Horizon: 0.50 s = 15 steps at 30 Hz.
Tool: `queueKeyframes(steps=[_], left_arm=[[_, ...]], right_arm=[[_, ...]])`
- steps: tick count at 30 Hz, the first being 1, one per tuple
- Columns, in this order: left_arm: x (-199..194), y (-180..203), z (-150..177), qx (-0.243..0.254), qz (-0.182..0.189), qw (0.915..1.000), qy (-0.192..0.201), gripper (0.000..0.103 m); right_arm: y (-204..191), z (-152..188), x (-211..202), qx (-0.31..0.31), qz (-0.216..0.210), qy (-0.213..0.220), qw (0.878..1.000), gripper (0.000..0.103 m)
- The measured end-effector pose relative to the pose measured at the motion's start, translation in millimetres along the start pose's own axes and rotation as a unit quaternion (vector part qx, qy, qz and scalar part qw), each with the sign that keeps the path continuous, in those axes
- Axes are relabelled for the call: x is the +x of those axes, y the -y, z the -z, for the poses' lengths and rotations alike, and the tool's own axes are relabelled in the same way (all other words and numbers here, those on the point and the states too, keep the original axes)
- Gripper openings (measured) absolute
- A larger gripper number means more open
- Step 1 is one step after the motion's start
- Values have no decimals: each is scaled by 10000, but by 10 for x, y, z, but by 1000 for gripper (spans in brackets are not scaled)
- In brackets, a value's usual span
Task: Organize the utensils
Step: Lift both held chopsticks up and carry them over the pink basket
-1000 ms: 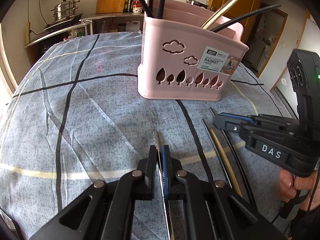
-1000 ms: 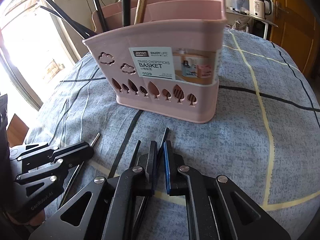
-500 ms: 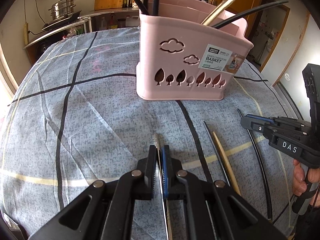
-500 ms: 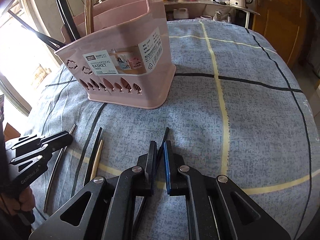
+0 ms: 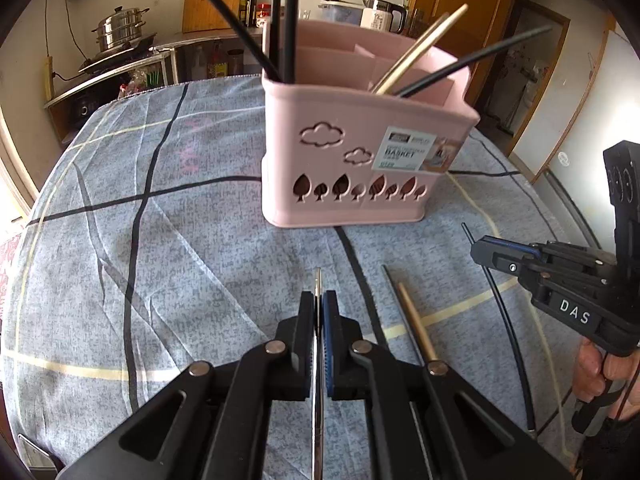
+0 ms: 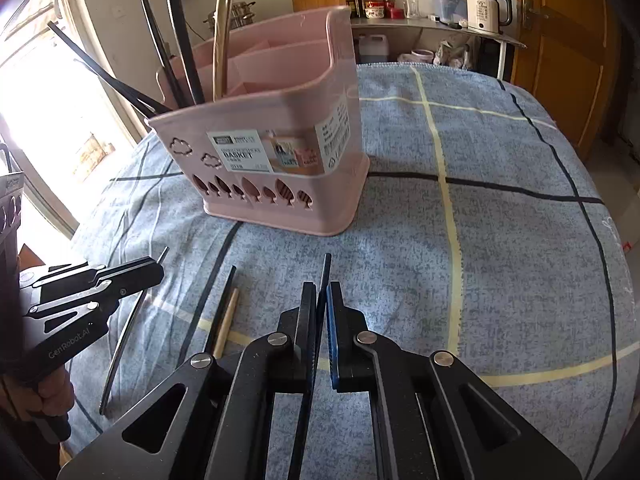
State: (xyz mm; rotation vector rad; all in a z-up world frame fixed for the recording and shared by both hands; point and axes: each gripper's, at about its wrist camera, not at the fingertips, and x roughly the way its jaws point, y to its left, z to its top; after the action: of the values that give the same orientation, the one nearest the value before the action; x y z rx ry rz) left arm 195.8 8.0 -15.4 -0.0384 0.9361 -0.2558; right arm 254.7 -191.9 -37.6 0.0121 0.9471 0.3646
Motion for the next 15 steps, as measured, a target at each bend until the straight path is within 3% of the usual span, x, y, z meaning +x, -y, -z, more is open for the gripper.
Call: queueKeyframes(steps=[15], left_arm=[[-1128,112,-355,208,404,9914,1227,4]], right_arm=[[-125,-258,-1185,-126,-272,1441,9891,4]])
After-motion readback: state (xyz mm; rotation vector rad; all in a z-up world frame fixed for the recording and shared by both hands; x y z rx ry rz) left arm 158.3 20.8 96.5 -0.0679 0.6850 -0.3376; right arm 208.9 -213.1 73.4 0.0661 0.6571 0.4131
